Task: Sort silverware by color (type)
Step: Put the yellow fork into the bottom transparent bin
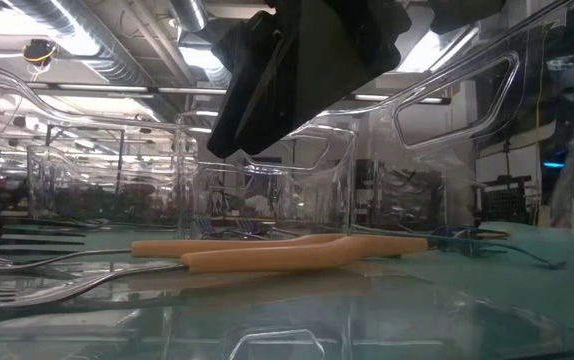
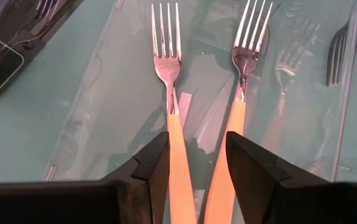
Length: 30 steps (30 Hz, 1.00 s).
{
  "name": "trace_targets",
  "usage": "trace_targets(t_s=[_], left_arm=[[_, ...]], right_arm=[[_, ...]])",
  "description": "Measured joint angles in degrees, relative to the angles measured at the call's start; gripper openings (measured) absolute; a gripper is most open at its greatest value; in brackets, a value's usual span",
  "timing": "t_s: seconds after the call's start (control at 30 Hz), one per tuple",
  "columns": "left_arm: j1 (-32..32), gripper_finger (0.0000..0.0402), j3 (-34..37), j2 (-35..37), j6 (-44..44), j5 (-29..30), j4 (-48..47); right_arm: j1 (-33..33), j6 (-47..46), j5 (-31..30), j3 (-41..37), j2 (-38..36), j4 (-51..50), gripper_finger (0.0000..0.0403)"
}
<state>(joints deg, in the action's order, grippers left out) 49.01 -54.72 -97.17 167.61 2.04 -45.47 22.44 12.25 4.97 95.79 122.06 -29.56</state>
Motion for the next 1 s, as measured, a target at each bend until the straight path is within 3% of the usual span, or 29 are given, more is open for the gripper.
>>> trace_targets(t_s=[0.27, 0.53, 0.8, 1.0], left_arm=[[0.00, 0.0053, 0.00, 0.00, 0.10, -0.02, 0.06], [0.07, 0.0005, -0.19, 0.15, 1.65, -0.25, -0.65], [0.28, 0.0001, -0.15, 0.11, 1.66, -0.36, -0.66], [0.28, 0.0001, -0.10, 0.11, -4.59, -0.72, -0.33]], right_arm=[[-0.02, 0.00, 0.00, 0.00, 0.00, 0.00, 0.0145], [-0.02, 0.00, 0.00, 0.00, 0.00, 0.00, 0.0145], [-0.02, 0.02, -0.67, 0.00, 0.00, -0.02, 0.0145], [-0.02, 0.02, -1.14, 0.00, 0.00, -0.02, 0.0145]])
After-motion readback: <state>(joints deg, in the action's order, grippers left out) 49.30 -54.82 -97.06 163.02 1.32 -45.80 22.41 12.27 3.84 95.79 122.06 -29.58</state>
